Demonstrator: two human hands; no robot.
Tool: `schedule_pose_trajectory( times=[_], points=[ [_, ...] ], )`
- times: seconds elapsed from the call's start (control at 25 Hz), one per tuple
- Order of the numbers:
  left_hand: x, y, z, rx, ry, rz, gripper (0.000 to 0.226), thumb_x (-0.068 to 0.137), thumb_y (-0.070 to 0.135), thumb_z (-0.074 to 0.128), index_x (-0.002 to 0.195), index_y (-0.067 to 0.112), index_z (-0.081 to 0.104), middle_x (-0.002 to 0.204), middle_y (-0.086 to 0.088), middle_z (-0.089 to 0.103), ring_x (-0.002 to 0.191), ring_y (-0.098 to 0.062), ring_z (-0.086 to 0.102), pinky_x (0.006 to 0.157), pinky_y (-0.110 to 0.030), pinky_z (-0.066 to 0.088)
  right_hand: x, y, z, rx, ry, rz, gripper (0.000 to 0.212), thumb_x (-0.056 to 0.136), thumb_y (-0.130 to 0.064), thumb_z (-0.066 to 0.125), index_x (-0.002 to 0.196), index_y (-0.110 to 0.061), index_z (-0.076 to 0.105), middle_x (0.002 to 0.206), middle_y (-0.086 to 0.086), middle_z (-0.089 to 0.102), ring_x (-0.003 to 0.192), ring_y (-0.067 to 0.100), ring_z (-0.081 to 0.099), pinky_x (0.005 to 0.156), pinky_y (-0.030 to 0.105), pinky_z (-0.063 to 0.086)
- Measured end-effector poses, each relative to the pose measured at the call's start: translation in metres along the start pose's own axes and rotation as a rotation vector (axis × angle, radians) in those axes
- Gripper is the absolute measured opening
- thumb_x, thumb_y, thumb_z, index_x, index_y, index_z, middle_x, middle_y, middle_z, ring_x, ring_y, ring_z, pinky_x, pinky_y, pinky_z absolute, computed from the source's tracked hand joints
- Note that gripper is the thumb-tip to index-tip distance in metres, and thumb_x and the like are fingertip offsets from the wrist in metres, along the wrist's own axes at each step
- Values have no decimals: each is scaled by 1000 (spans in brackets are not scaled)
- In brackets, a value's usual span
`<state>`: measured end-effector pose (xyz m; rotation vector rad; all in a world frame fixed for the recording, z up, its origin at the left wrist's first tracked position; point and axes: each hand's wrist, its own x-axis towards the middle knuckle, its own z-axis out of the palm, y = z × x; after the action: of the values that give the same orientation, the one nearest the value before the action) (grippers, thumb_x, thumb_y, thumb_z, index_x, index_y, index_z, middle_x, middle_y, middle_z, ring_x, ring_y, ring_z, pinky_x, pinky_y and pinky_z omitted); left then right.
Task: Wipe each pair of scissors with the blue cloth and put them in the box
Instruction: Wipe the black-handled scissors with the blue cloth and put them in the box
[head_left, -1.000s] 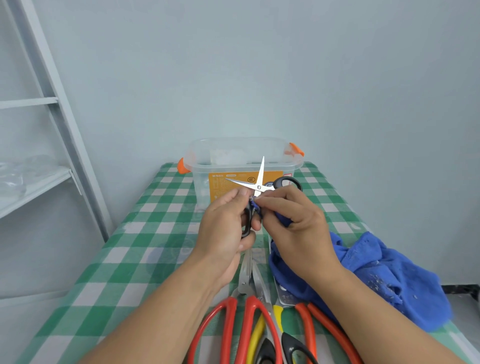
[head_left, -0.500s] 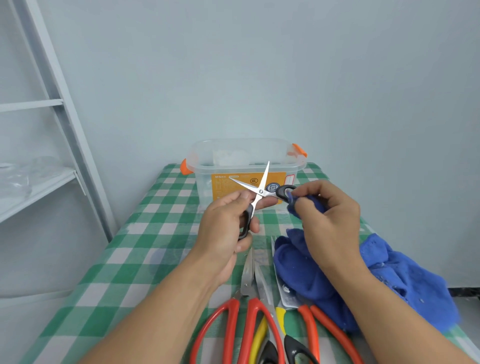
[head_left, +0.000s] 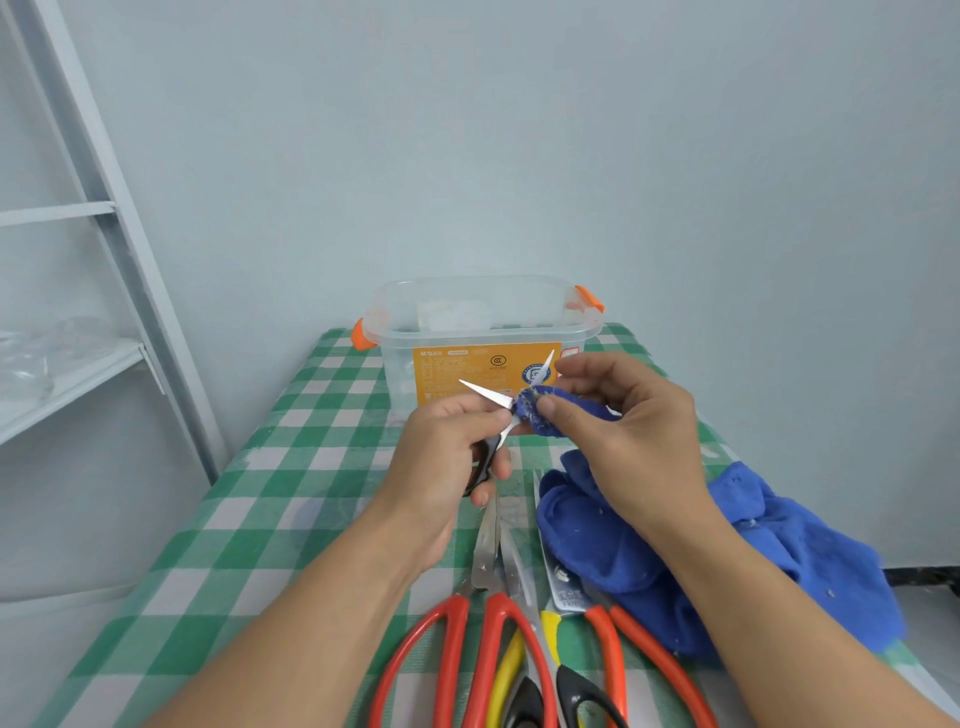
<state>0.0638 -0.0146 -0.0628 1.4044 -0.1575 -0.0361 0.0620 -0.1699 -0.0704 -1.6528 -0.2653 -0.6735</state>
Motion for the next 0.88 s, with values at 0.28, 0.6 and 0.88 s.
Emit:
schedule_pose_trajectory(
  times=[0.28, 0.6, 0.88],
  points=[
    [3, -5, -1, 79, -5, 55, 24, 96, 14, 64, 75, 17, 76, 75, -17, 63, 46, -11, 41, 37, -20, 26, -2, -2, 1, -104, -19, -19, 28, 78, -5, 82, 91, -28, 71, 81, -15, 73, 80, -2, 67, 72, 8, 47],
    [3, -10, 1, 138, -46, 108, 19, 96, 15, 64, 82, 16, 77, 53, -6, 48, 46, -11, 36, 39, -15, 27, 0, -1, 2, -130, 42, 23, 13, 80, -16, 83, 77, -22, 73, 77, -10, 72, 74, 3, 66, 67, 15, 48],
    [2, -7, 2, 97, -39, 141, 14, 93, 15, 68, 86, 22, 78, 61, -10, 53, 49, -12, 36, 40, -14, 28, 3, 2, 1, -177, 51, 33, 17, 79, -39, 83, 83, -24, 75, 85, -7, 73, 88, 8, 66, 74, 20, 51]
  ],
)
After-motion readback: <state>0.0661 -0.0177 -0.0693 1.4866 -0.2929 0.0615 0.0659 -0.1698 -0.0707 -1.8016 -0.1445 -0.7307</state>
